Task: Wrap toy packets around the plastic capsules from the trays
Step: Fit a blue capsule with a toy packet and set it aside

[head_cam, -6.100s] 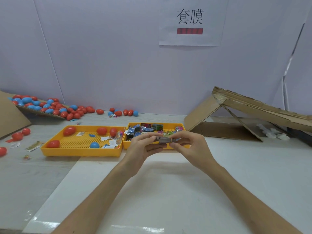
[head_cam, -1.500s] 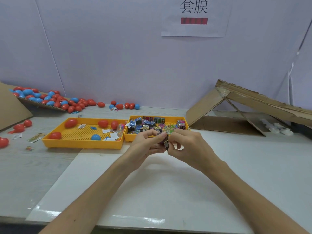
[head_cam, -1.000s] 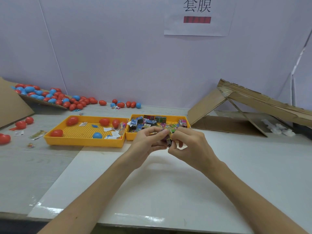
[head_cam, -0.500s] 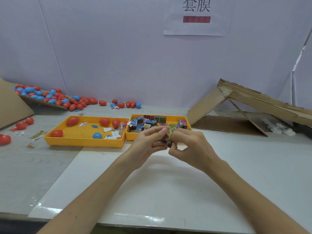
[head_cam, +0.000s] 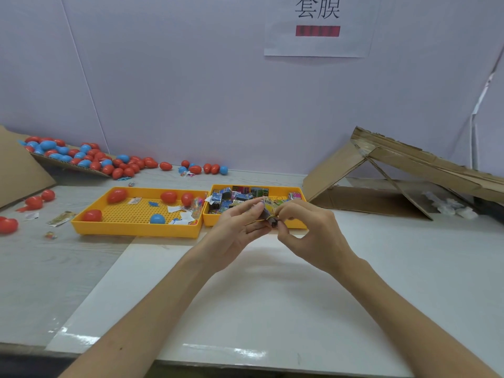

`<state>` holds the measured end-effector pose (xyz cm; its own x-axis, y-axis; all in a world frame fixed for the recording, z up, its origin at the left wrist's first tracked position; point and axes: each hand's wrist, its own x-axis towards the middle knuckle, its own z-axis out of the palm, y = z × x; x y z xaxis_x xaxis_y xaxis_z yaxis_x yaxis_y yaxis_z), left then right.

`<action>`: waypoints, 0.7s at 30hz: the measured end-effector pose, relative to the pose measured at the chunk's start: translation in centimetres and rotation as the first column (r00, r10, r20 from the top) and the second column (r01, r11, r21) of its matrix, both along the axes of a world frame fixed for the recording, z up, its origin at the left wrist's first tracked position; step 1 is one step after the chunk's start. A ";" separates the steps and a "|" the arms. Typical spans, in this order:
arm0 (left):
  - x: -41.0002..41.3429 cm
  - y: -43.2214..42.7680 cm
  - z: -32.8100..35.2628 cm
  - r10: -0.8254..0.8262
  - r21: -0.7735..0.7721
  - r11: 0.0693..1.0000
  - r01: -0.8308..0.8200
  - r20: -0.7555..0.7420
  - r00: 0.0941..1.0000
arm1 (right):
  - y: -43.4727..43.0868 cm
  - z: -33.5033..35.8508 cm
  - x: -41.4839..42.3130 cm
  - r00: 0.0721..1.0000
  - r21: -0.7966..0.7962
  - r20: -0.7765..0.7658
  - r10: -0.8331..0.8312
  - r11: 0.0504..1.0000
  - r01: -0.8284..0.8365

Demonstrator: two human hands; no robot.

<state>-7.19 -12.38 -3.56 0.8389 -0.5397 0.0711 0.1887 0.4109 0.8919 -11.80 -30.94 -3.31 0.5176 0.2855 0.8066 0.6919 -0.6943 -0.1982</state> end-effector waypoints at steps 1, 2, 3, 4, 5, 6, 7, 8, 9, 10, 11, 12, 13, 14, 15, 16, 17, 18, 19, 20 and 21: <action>0.0 0.0 0.1 -0.006 -0.012 1.000 0.006 0.008 1.000 | -0.1 0.0 0.1 1.000 0.046 -0.015 0.017 0.999 -0.016; -0.1 0.0 0.1 -0.007 -0.020 1.000 0.007 0.017 1.000 | -0.3 0.0 0.1 0.999 0.087 -0.029 0.029 0.996 -0.026; 0.0 0.0 0.2 -0.002 -0.026 1.000 0.002 0.024 1.000 | -0.3 0.0 0.2 0.998 0.127 -0.046 0.033 0.992 -0.027; 0.0 0.1 0.2 0.009 -0.029 1.000 -0.008 0.029 1.000 | -0.4 0.1 0.2 0.997 0.174 -0.070 0.037 0.984 -0.024; 0.0 0.0 0.2 0.023 -0.031 0.999 -0.022 0.028 0.999 | -0.5 0.2 0.2 0.993 0.237 -0.109 0.050 0.971 -0.023; 0.1 0.0 0.2 0.041 -0.034 0.999 -0.041 0.022 0.999 | -0.5 0.2 0.2 0.984 0.314 -0.160 0.074 0.949 -0.021; 0.1 0.0 0.2 0.058 -0.036 0.998 -0.058 0.014 0.998 | -0.5 0.3 0.3 0.971 0.389 -0.215 0.106 0.921 -0.014; 0.2 0.0 0.1 0.065 -0.031 0.997 -0.065 0.015 0.998 | -0.5 0.4 0.3 0.954 0.453 -0.266 0.139 0.891 -0.004; 0.2 -0.1 0.1 0.056 -0.016 0.998 -0.055 0.034 0.998 | -0.5 0.6 0.4 0.935 0.503 -0.309 0.174 0.864 0.005; 0.1 -0.1 0.0 0.029 0.013 0.999 -0.030 0.070 0.997 | -0.6 0.7 0.6 0.915 0.538 -0.345 0.207 0.843 0.012; 0.0 -0.1 0.0 -0.008 0.053 0.999 0.002 0.111 0.994 | -0.7 0.9 0.7 0.894 0.555 -0.379 0.238 0.832 0.013; -0.1 -0.2 -0.1 -0.044 0.098 0.995 0.030 0.146 0.988 | -0.9 1.0 0.8 0.870 0.555 -0.415 0.265 0.832 0.011; -0.2 -0.2 -0.2 -0.076 0.141 0.989 0.052 0.174 0.982 | -1.0 1.0 0.9 0.845 0.542 -0.451 0.286 0.841 0.005; -0.3 -0.3 -0.3 -0.102 0.177 0.982 0.067 0.196 0.975 | -1.1 1.0 0.9 0.822 0.522 -0.485 0.299 0.853 -0.002; -0.3 -0.3 -0.4 -0.122 0.206 0.976 0.078 0.212 0.970 | -1.2 1.0 1.0 0.807 0.502 -0.508 0.301 0.865 -0.006; -0.4 -0.3 -0.4 -0.135 0.229 0.970 0.083 0.223 0.965 | -1.2 0.9 1.0 0.800 0.488 -0.520 0.299 0.873 -0.009; -0.4 -0.4 -0.4 -0.143 0.248 0.965 0.084 0.230 0.963 | -1.2 0.8 1.0 0.801 0.480 -0.522 0.294 0.877 -0.010; -0.4 -0.4 -0.5 -0.145 0.263 0.961 0.080 0.236 0.961 | -1.3 0.8 1.0 0.806 0.476 -0.517 0.288 0.880 -0.010; -0.4 -0.4 -0.5 -0.144 0.276 0.958 0.074 0.242 0.960 | -1.3 0.7 1.0 0.812 0.470 -0.512 0.281 0.883 -0.010; -0.4 -0.4 -0.5 -0.141 0.289 0.955 0.066 0.247 0.959 | -1.3 0.7 1.0 0.816 0.462 -0.509 0.274 0.887 -0.009; -0.4 -0.4 -0.5 -0.137 0.300 0.952 0.058 0.252 0.958 | -1.3 0.7 1.0 0.821 0.454 -0.506 0.266 0.891 -0.009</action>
<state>-7.62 -12.77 -4.08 0.7526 -0.6484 0.1145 -0.0461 0.1216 0.9915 -10.80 -32.28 -2.59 0.8832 0.0952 0.4593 0.4605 -0.3620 -0.8105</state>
